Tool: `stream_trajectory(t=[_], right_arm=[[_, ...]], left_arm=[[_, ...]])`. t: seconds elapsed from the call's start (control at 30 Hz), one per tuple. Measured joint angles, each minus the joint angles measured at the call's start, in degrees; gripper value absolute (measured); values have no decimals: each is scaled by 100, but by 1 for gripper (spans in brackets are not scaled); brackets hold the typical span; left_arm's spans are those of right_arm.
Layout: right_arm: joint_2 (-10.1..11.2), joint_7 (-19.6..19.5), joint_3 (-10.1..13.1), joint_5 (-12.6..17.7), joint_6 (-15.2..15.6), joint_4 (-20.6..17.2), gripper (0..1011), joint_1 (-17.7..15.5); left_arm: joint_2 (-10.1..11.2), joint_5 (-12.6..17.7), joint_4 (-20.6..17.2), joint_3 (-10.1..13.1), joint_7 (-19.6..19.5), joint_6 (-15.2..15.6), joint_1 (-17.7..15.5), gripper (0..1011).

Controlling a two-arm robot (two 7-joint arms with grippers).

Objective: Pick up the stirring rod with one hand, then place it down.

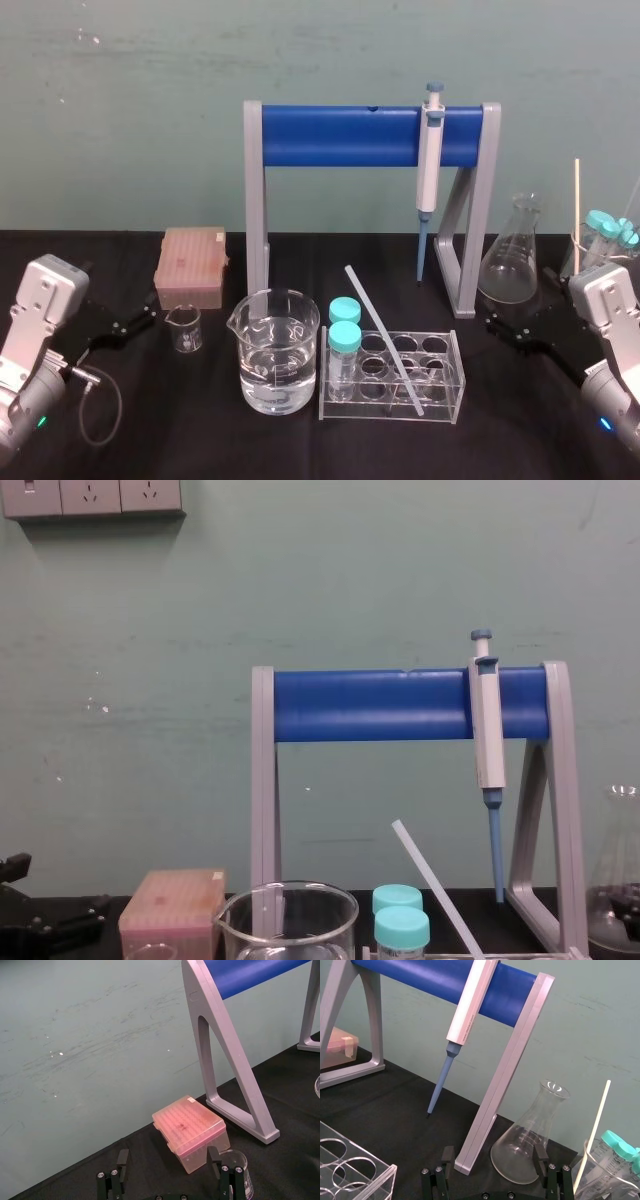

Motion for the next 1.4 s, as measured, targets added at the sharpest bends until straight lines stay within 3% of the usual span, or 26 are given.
stream_trajectory(t=[1.4], right_arm=[[0, 0, 0, 0, 1, 0, 1003, 0]], left_arm=[[0, 0, 0, 0, 0, 0, 0, 1000]])
